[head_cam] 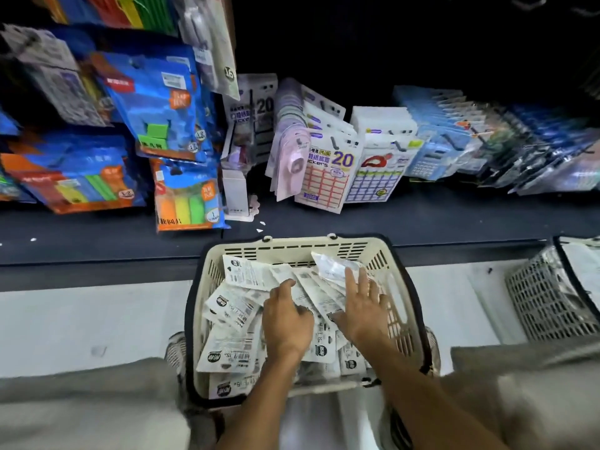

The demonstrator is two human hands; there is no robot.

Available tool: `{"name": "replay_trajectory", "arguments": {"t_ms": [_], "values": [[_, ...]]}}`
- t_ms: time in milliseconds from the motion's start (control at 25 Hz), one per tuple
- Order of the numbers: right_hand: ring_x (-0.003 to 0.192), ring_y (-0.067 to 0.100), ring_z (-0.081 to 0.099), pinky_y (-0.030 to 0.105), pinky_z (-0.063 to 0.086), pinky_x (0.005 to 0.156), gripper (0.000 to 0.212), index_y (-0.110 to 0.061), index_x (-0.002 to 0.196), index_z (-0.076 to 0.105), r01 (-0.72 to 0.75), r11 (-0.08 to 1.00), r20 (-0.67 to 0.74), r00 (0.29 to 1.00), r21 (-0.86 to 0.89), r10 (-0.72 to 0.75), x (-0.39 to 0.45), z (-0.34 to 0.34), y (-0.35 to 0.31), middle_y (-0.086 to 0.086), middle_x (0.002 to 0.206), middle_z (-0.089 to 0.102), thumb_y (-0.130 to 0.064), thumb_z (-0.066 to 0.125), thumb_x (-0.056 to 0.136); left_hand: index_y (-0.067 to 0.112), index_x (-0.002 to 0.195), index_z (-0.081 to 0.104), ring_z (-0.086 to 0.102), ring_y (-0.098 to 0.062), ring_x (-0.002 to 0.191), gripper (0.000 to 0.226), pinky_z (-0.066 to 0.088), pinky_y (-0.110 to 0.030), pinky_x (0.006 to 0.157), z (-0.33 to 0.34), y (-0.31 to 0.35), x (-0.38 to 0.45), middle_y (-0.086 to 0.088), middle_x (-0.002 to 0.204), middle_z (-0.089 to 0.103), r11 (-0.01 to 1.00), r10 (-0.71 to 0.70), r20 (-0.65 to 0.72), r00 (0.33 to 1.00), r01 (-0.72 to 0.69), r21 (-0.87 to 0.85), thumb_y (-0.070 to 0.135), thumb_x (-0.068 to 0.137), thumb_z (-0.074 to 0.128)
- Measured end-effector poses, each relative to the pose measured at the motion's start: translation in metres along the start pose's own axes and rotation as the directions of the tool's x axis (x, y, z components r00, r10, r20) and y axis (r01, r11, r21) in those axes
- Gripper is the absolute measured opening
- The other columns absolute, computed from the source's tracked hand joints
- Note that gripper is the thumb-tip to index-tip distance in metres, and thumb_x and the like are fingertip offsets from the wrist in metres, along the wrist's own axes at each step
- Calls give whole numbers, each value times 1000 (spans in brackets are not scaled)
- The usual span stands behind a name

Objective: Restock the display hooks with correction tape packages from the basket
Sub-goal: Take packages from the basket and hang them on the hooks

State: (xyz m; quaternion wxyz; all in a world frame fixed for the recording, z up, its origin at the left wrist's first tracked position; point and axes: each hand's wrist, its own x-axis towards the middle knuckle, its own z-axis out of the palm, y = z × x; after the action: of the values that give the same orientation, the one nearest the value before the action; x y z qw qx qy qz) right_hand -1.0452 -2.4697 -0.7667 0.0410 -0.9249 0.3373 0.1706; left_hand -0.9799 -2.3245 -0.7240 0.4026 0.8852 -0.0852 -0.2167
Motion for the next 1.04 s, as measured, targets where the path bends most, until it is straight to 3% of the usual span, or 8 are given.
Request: {"name": "replay_trajectory", "arguments": {"t_ms": [160, 280, 360, 520, 680, 840, 960, 1040], "values": [[151, 50, 2, 65, 4, 121, 99, -11, 142, -41, 10, 982, -29, 999, -187, -15, 41, 15, 5, 24, 164, -17, -38, 45, 100, 21, 143, 50, 50, -23, 126, 58, 49, -39, 102, 9, -4, 21, -3, 139, 55, 993, -45, -54, 998, 38, -116, 1, 90, 59], [144, 47, 29, 56, 36, 113, 117, -8, 138, -47, 74, 963, -20, 996, -259, -82, 55, 20, 6, 24, 166, -11, -40, 58, 98, 24, 140, 51, 52, -21, 125, 54, 50, -37, 99, 2, 7, 38, 2, 139, 54, 985, -37, -60, 997, 26, -172, 1, 91, 58], [122, 33, 56, 36, 56, 88, 115, -8, 147, -37, 127, 959, 5, 991, -252, -130, 61, 6, 14, 22, 166, 3, -32, 63, 97, 23, 136, 54, 54, -19, 124, 49, 48, -35, 100, -4, 14, 52, 3, 135, 57, 985, 0, -58, 998, -10, -170, 2, 93, 58], [99, 25, 66, 38, 54, 88, 89, -22, 158, 12, 240, 970, 72, 969, -44, -236, 70, -75, 32, 10, 135, 58, 1, 58, 85, 17, 121, 64, 63, -18, 96, 33, 51, -27, 78, -30, 26, 68, -4, 121, 67, 967, -85, 6, 996, 84, -240, 0, 93, 58], [106, 34, 65, 37, 49, 82, 71, -27, 145, 34, 330, 939, 7, 943, 94, -332, 51, -142, 39, 10, 117, 69, -11, 63, 82, 16, 112, 66, 63, -28, 105, 16, 51, -41, 95, -41, 33, 62, -10, 118, 68, 844, -299, 234, 925, 371, -387, 23, 99, 59], [104, 32, 64, 34, 45, 80, 69, -32, 152, 30, 481, 876, 10, 877, -26, -481, 10, -151, 34, 12, 117, 70, -14, 59, 91, 12, 105, 67, 68, -30, 95, 47, 54, -43, 90, -37, 28, 32, -15, 103, 74, 699, -354, 498, 791, 578, -421, 53, 103, 44], [103, 30, 65, 34, 45, 79, 62, -34, 150, 32, 526, 848, -38, 848, -61, -529, -13, -154, 32, 8, 118, 71, -18, 56, 95, 12, 113, 65, 68, -27, 92, 50, 51, -46, 98, -41, 31, 23, -9, 99, 73, 728, -315, 354, 881, 463, -506, 56, 103, 42], [109, 30, 63, 37, 46, 87, 65, -32, 149, 39, 516, 856, -88, 855, 39, -512, -15, -173, 37, 4, 123, 70, -19, 60, 89, 18, 123, 62, 63, -26, 109, 45, 45, -50, 108, -52, 42, 22, -3, 121, 66, 853, -250, 59, 966, 249, -458, 55, 102, 45]]}}
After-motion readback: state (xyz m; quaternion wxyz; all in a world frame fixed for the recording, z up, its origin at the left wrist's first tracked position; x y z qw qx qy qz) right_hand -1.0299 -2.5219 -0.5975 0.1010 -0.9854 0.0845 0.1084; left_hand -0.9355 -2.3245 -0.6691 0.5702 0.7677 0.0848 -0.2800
